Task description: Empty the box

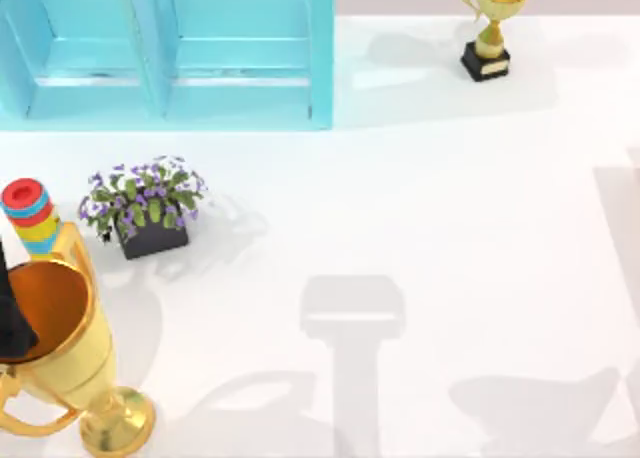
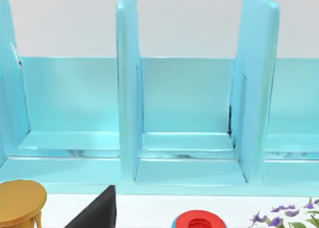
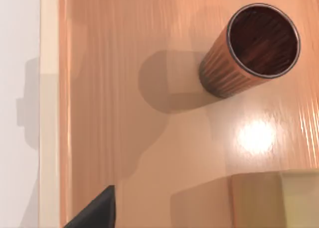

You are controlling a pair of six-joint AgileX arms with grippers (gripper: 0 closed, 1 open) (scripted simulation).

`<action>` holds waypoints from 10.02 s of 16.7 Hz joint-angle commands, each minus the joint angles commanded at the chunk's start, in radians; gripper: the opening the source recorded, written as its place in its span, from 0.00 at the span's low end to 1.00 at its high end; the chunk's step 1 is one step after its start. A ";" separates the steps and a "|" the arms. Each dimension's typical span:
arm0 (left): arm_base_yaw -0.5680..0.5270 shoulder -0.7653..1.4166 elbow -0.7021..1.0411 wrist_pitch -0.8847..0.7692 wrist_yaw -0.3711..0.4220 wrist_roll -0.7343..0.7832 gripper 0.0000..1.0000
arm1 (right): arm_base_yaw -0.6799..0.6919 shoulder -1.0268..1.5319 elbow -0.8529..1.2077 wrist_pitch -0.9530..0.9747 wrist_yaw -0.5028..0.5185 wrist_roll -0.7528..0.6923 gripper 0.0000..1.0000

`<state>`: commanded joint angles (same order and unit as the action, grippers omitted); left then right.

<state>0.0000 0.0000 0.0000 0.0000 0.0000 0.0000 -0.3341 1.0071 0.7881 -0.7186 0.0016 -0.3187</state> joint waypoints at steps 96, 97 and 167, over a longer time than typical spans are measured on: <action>0.000 0.000 0.000 0.000 0.000 0.000 1.00 | 0.576 1.361 1.338 -0.609 0.006 0.590 0.00; 0.000 0.000 0.000 0.000 0.000 0.000 1.00 | 0.581 1.369 1.344 -0.607 0.005 0.598 0.00; 0.000 0.000 0.000 0.000 0.000 0.000 1.00 | -0.125 1.022 1.085 -0.696 -0.006 -0.097 1.00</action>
<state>0.0000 0.0000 0.0000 0.0000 0.0000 0.0000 -0.4590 2.0286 1.8731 -1.4151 -0.0043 -0.4155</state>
